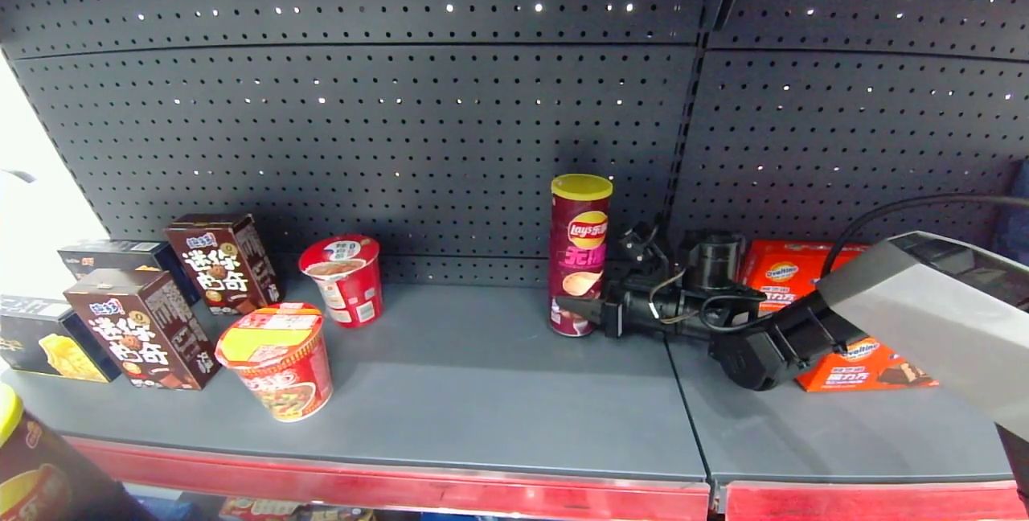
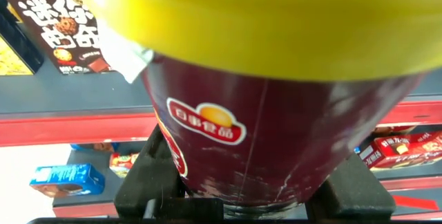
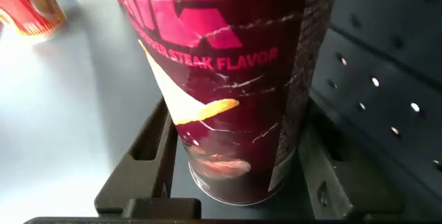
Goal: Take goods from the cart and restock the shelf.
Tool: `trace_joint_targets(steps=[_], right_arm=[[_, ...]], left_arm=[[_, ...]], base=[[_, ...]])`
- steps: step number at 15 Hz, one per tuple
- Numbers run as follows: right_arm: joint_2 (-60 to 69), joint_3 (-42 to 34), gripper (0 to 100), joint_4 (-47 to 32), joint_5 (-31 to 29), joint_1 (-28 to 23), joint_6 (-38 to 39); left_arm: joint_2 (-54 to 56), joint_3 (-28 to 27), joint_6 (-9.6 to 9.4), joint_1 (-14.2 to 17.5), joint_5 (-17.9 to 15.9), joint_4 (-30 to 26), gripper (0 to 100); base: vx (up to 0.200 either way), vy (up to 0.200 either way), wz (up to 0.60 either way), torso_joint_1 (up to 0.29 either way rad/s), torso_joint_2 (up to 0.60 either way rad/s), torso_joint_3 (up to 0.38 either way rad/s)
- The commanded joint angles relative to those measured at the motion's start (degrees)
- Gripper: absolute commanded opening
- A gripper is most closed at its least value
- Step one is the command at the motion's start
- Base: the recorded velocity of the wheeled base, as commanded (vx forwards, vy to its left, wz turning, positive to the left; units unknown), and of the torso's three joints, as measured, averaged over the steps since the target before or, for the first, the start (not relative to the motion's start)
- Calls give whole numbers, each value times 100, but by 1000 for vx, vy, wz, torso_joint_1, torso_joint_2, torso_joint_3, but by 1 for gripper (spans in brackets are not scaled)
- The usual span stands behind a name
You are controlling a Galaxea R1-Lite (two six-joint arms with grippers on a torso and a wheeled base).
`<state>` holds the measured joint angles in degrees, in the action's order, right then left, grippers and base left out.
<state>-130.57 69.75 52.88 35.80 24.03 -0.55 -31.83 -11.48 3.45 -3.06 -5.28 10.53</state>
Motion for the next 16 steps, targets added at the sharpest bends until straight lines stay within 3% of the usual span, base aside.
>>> trace_joint_targets(steps=[1,4,10,16], right_arm=[[419,-278,0,99,-153,225,55],[920,-876,0,108,-408,348,11],[1860,-2185,0,477,-759,401,-182],[2282,-3776,0,1831,-1374,946,-139]], left_arm=[[36,23,7,-2,1,1,0],[124,94,130,-2,-8,1,0],[160,111,130,-10,-17,10,0],[388,146,130,-10,-8,1,0]], base=[[0,0,0,0,0,0],[0,0,0,0,0,0],[0,0,0,0,0,0],[0,0,0,0,0,0]])
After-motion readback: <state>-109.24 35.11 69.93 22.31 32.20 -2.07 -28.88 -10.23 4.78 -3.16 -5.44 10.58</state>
